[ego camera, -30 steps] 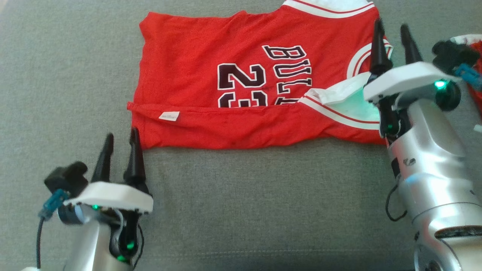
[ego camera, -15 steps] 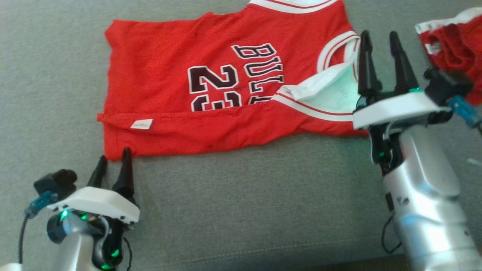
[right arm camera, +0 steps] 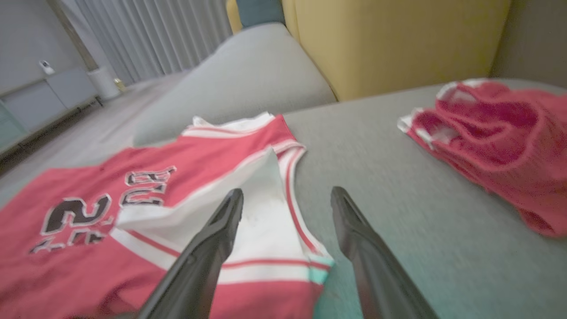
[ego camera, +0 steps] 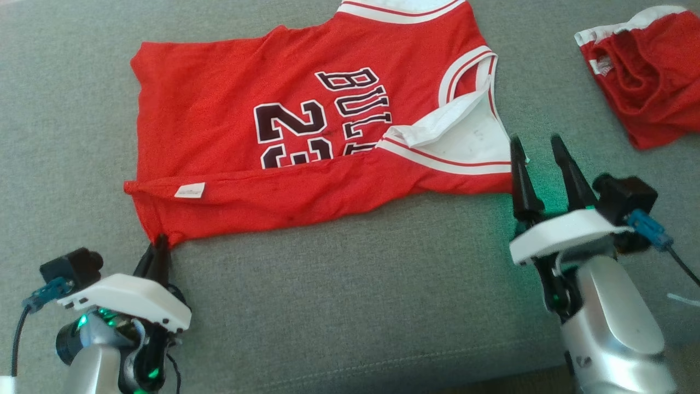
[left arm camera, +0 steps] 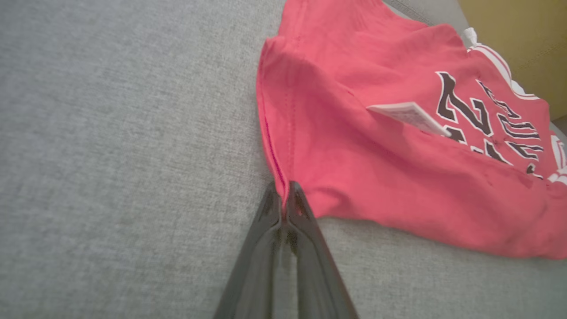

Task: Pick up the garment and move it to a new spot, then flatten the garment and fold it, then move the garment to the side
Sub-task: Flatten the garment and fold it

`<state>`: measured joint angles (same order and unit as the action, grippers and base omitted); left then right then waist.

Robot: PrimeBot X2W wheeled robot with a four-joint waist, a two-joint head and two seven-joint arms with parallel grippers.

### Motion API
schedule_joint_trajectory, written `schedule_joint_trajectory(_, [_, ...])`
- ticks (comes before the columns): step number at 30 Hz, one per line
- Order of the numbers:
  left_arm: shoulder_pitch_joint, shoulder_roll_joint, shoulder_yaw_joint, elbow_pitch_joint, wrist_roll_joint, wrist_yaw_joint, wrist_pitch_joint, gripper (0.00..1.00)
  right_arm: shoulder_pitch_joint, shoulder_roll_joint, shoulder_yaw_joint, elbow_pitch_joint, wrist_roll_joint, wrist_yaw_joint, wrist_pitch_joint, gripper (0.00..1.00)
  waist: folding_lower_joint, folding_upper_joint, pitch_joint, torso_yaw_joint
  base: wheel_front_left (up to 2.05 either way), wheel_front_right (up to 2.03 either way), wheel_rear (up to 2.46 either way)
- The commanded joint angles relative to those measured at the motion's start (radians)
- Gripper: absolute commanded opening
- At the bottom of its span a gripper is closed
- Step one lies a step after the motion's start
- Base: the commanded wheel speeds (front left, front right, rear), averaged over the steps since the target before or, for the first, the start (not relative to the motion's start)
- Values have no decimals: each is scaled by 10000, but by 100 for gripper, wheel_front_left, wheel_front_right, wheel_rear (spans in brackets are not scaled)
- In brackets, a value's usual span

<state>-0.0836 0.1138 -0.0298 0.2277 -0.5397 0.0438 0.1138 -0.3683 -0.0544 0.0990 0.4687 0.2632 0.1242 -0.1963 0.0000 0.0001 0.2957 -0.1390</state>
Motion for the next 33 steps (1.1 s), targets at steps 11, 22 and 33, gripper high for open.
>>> schedule_joint_trajectory(11, [91, 115, 114, -796, 131, 58, -511, 0, -44, 41, -527, 1258, -247, 65, 1036, 100, 0, -1, -200, 429, 0, 0, 0])
schedule_joint_trajectory(22, [302, 46, -66, -933, 207, 26, -913, 0, -639, 41, 39, 2706, 486, 65, 1660, 0, 0, -1, -507, 696, 0, 0, 0])
schedule_joint_trajectory(33, [595, 334, 26, -1746, 249, 2, -1110, 0, -562, -252, -129, 1308, 733, 65, 2376, 0, 0, -1, -937, 689, 0, 0, 0])
